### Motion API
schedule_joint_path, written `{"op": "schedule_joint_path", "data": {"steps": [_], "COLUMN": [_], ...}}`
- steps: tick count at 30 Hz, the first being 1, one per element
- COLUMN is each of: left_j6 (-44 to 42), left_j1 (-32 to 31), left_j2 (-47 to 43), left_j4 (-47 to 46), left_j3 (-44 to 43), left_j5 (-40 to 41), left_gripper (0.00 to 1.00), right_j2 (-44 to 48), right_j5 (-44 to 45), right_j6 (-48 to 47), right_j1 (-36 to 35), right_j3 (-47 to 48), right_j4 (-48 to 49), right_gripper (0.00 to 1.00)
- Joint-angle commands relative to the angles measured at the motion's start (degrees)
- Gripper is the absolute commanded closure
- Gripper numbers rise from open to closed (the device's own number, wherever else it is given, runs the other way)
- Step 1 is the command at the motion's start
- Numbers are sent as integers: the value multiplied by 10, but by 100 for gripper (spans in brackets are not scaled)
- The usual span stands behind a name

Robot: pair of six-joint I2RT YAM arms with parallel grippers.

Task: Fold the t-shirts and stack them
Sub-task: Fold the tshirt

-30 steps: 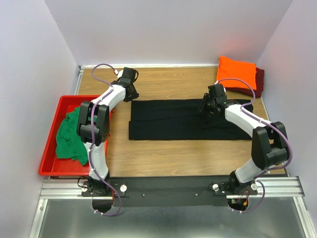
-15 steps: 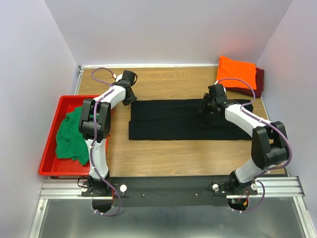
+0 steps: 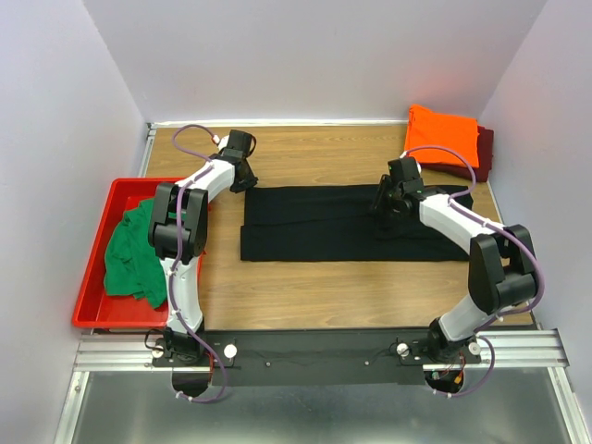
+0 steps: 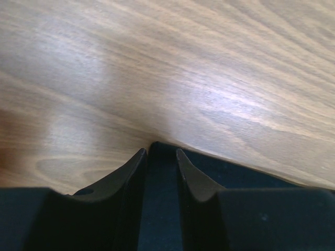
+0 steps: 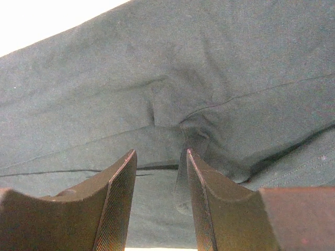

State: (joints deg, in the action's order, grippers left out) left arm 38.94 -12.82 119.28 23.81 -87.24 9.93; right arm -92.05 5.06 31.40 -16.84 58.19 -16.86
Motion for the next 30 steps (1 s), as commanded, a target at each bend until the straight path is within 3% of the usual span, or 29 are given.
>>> {"op": "schedule_joint_path", "data": {"steps": [1,5,9,14,30], "left_j6": [-7,-9,-9,-10,-21], "left_j1": [3,4,5,8,11], "left_j2": [-5,-2,-6,-12,-21], "left_j4": [-31,-32,-36,-37,-44], "left_j3": [10,9,10,11,8], "left_j5": [-24,-30,-31,-30,-39], "left_gripper": [64,67,77,100,100], "right_j2": [-10,-14,-18,-26,-5], "right_j5": [16,18,28,44,76], "right_j6": [-8,-8,-10,-9,-20], "right_j1": [-6,-6,-6,-6,-25], "right_j3": [-3,-6,-11,-21,-5], "right_j4": [-11,-8,-8,-6,3], "right_gripper": [49,49,49,49,49]}}
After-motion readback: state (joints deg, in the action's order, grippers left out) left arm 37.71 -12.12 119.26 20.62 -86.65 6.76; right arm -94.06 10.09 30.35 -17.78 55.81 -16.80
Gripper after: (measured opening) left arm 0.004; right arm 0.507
